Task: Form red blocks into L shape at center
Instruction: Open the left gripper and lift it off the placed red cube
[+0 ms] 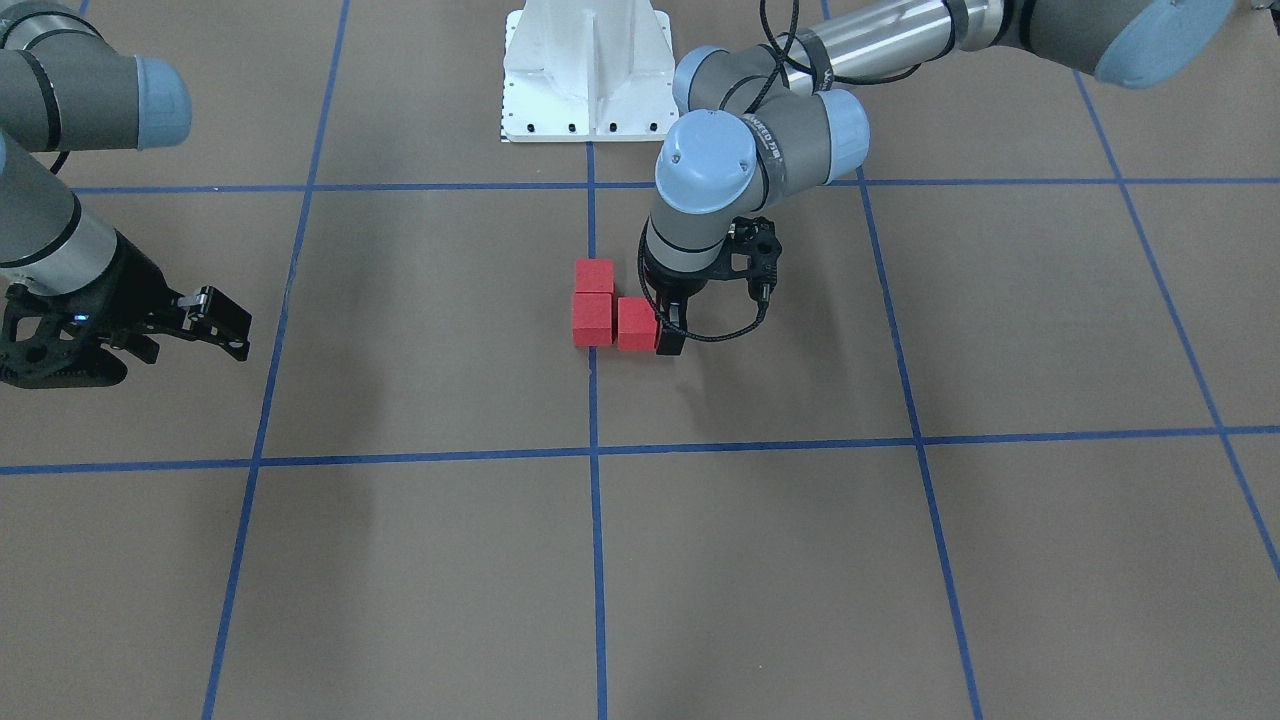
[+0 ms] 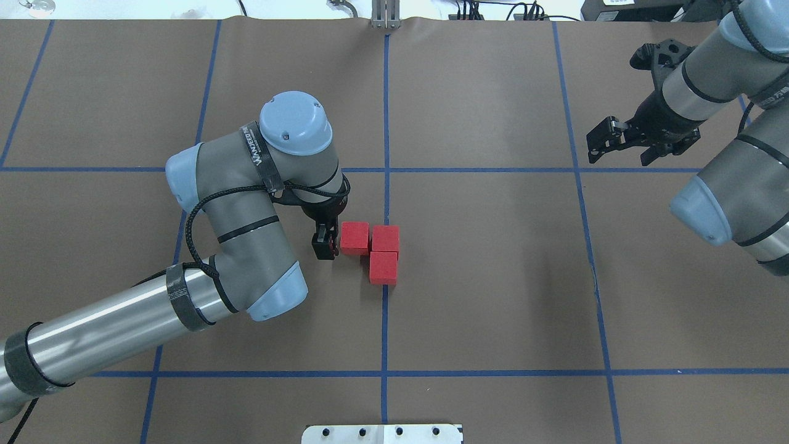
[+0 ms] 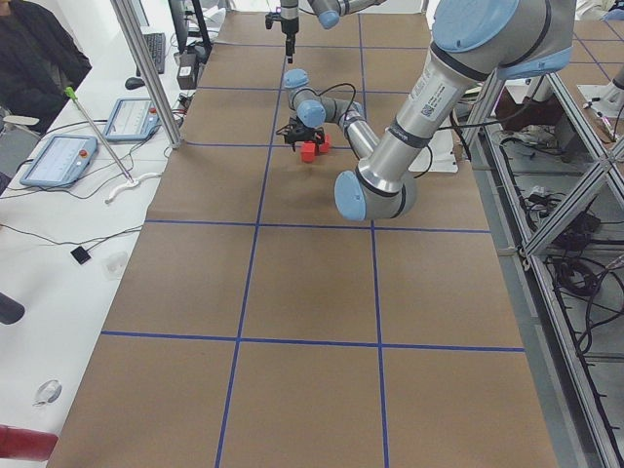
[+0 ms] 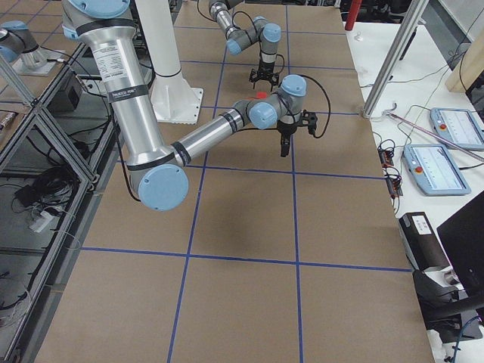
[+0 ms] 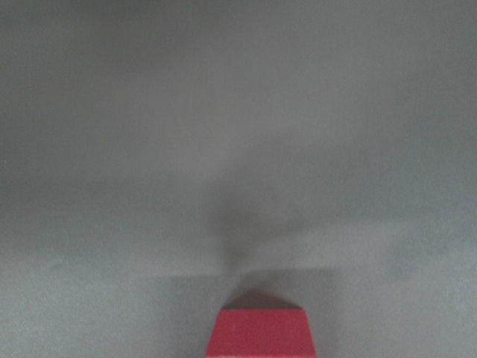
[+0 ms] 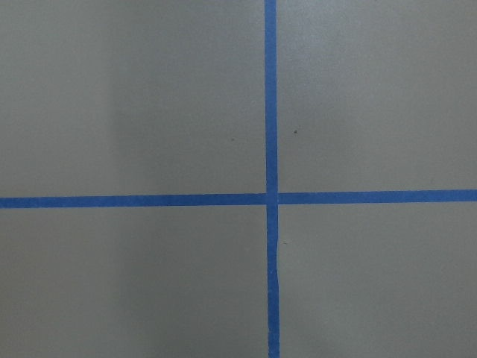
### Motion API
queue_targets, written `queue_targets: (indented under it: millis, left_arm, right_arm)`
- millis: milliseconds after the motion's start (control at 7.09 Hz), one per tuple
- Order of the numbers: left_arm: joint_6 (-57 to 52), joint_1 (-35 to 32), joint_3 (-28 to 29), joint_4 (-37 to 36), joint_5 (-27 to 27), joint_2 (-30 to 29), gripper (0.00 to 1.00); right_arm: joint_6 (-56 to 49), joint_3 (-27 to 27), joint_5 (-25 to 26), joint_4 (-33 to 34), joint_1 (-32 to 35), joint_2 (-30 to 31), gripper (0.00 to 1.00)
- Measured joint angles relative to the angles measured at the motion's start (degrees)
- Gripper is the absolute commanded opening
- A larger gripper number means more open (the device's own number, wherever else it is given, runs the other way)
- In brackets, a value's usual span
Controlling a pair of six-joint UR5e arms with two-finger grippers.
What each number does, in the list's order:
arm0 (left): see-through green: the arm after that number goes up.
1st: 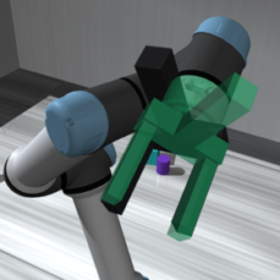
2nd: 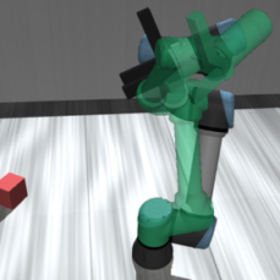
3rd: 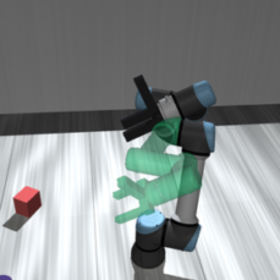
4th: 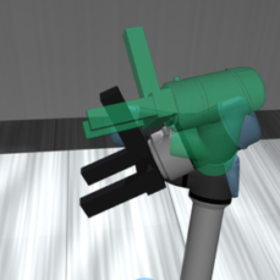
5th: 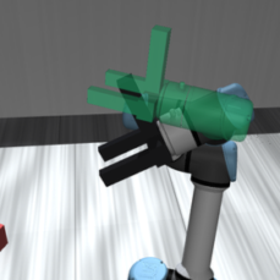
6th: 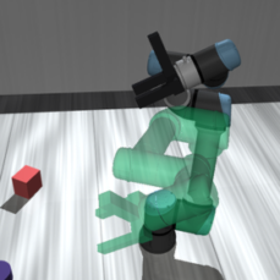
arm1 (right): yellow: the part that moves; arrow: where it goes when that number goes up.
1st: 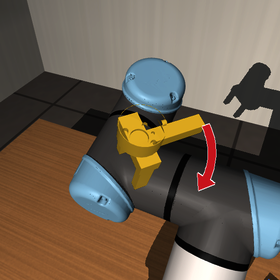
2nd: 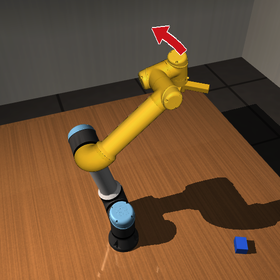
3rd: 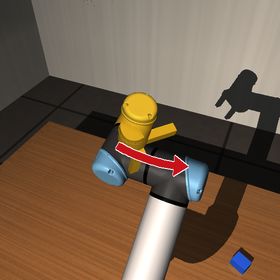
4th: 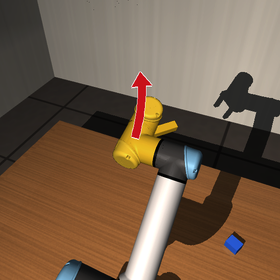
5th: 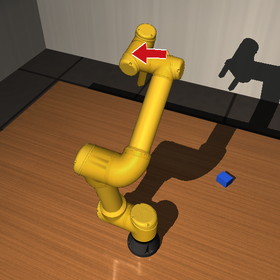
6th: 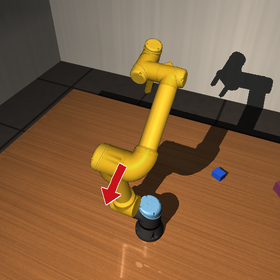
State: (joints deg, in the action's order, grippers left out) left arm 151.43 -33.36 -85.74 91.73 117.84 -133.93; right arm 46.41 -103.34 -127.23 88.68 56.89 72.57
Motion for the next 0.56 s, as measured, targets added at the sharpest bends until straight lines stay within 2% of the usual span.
queue_targets:
  millis: [564]
  left_arm:
    - [-0.4, 0.7, 1.9, 0.4, 0.3, 0.2, 1.00]
  right_arm:
    - [0.0, 0.1, 0.0, 0.0, 0.0, 0.0, 1.00]
